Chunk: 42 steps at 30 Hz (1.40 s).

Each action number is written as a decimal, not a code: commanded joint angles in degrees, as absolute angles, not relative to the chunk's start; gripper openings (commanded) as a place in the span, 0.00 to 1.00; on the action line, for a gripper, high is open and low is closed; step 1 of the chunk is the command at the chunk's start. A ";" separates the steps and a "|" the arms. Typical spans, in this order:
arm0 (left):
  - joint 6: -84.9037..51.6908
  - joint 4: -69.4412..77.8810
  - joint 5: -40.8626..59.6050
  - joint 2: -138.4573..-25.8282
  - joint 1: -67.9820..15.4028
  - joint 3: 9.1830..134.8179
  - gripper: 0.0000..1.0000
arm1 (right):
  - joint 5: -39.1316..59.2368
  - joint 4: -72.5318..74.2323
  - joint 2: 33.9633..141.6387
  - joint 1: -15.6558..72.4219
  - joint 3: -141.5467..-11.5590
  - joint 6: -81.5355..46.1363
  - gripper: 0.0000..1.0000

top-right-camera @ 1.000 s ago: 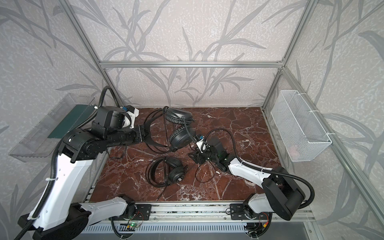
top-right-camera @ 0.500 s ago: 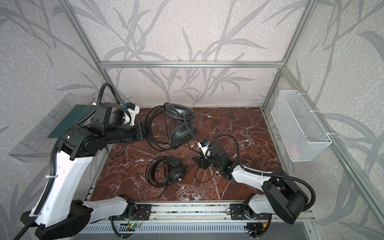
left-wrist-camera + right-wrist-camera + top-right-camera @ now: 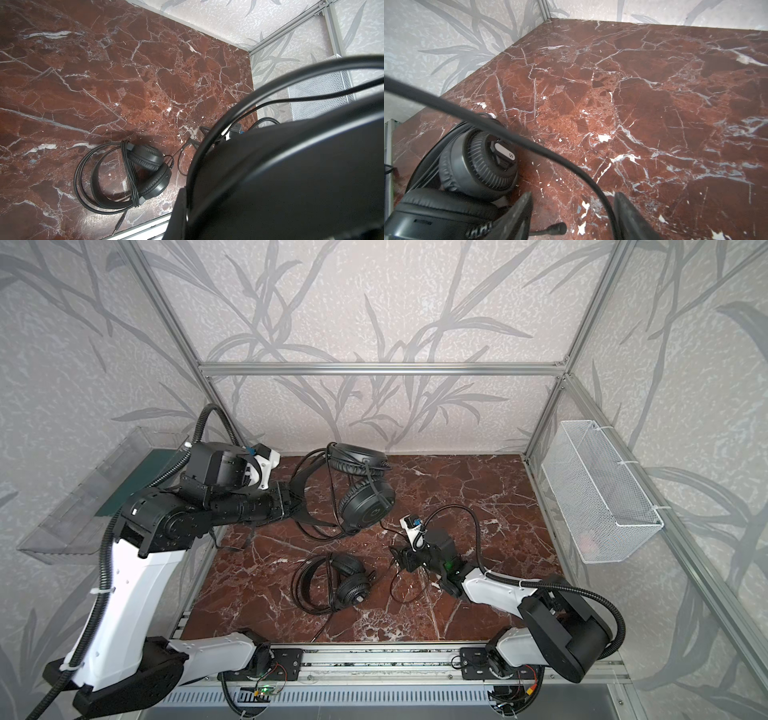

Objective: Wrap the headphones

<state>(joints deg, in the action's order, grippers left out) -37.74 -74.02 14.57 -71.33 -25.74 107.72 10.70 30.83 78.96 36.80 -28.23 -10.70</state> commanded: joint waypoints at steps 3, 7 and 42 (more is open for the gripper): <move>-39.40 -73.00 15.05 -69.97 -25.48 111.62 0.00 | 12.64 34.05 80.29 36.12 -29.36 -10.37 0.54; -38.40 -74.41 12.12 -70.28 -25.31 113.83 0.00 | 13.33 34.20 78.78 36.13 -27.16 -11.25 0.37; -36.15 -70.95 7.63 -84.20 -6.33 108.42 0.00 | -0.51 -10.97 44.55 81.58 -36.43 -1.21 0.00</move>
